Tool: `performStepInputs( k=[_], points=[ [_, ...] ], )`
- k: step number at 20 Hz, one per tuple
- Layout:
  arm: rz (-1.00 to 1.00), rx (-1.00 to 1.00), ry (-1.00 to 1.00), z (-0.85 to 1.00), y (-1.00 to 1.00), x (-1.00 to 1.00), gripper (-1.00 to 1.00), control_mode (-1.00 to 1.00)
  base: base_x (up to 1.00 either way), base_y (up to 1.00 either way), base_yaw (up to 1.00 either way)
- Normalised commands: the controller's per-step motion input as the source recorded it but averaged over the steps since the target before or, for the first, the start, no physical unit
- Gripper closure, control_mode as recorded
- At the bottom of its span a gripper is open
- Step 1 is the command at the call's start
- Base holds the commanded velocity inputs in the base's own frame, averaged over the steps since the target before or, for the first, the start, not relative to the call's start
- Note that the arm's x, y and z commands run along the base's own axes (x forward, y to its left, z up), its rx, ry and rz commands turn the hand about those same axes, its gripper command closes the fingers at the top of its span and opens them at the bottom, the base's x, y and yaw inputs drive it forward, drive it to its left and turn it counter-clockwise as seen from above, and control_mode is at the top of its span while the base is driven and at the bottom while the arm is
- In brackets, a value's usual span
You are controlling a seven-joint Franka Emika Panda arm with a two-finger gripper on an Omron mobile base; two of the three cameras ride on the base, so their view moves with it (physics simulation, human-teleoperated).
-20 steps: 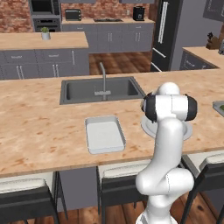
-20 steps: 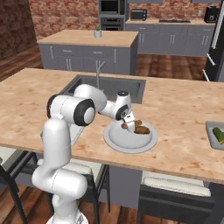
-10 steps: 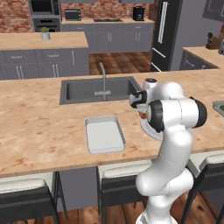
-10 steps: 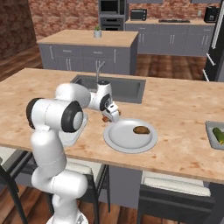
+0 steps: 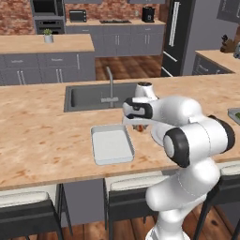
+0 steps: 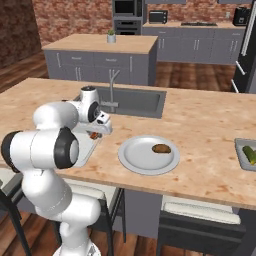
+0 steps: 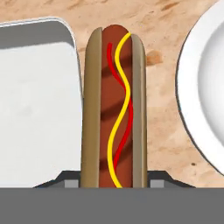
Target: Place one cooked food and one vegetable from the large plate to each tupperware container.
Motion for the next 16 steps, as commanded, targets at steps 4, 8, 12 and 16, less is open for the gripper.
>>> performStepInputs(
  k=[4,8,12,16],
  points=[
    [0.35,-0.02,0.11,0.14,0.98,-0.47,1.0,-1.0,0.0,0.0,0.0],
    [0.06,0.0,0.11,-0.29,0.42,-0.08,1.0,-1.0,0.0,0.0,0.0],
    [0.02,0.0,0.04,-0.45,0.07,0.0,1.0,-1.0,0.0,0.0,0.0],
    [-0.09,0.0,0.0,-0.41,0.0,0.0,1.0,-1.0,0.0,0.0,0.0]
  ],
)
